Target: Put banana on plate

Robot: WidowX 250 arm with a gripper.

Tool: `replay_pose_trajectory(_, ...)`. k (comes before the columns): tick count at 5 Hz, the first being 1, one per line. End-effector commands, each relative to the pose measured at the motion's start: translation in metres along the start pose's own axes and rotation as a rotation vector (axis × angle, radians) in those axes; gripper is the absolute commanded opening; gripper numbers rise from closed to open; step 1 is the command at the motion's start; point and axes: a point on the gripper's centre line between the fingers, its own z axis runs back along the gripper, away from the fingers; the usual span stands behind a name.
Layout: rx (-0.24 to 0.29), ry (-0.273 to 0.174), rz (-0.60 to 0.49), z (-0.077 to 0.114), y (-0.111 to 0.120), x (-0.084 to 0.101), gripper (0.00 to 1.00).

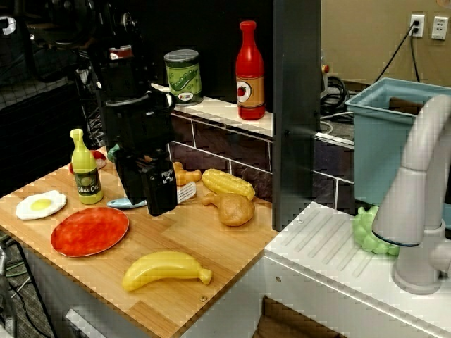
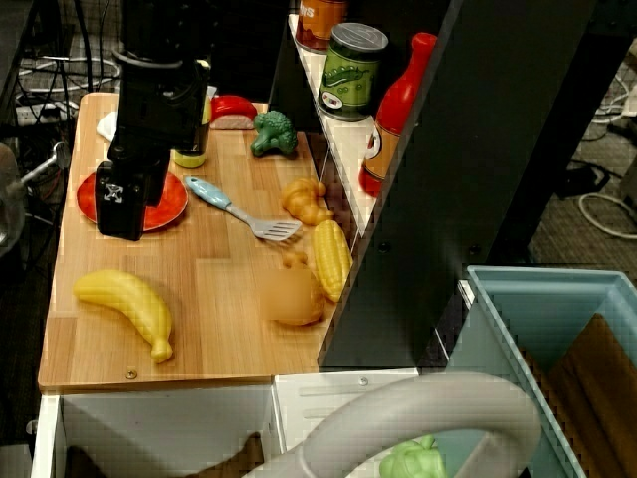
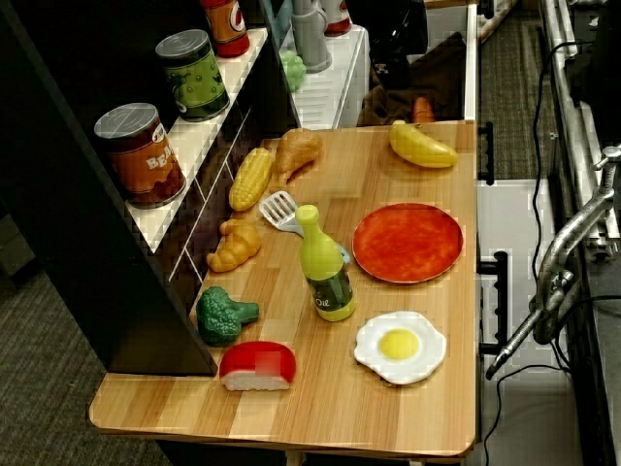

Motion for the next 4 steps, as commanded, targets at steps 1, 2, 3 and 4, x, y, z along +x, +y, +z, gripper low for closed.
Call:
replay_pose_trajectory(1,0.051,0.025,-0.281,-0.008,0.004,0.006,1.0)
replay_pose_trajectory(2,0.049,0.014,-0.249,-0.014,0.006,0.005,1.0)
replay_pose_trajectory(3,0.037,0.013,-0.251,-0.016,0.007,0.004,1.0)
replay_pose_trajectory(4,0.013,-0.008,-0.248,-0.023,0.007,-0.001,1.0)
